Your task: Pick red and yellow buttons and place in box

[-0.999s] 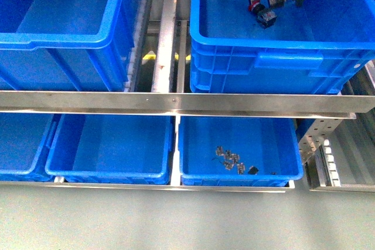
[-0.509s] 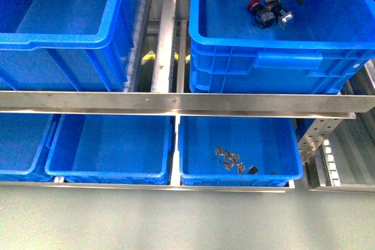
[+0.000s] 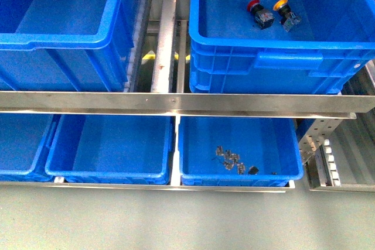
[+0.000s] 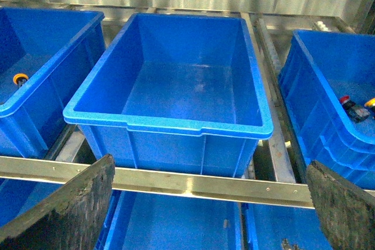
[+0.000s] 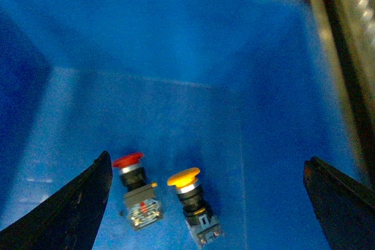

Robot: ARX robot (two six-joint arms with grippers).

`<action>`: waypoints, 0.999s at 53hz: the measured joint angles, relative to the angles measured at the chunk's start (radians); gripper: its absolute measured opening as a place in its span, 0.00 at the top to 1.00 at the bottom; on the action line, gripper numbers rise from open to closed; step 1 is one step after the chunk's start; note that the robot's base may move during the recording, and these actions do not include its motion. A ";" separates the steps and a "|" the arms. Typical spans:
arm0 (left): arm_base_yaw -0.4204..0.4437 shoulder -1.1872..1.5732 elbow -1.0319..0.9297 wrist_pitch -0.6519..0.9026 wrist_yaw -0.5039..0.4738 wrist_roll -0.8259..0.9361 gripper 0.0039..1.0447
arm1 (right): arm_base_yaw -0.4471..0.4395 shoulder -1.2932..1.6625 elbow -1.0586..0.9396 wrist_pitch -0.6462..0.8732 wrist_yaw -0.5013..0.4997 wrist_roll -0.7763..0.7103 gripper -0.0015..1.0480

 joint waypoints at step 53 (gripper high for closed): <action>0.000 0.000 0.000 0.000 0.000 0.000 0.07 | 0.014 -1.233 -1.683 0.759 -0.172 0.126 0.72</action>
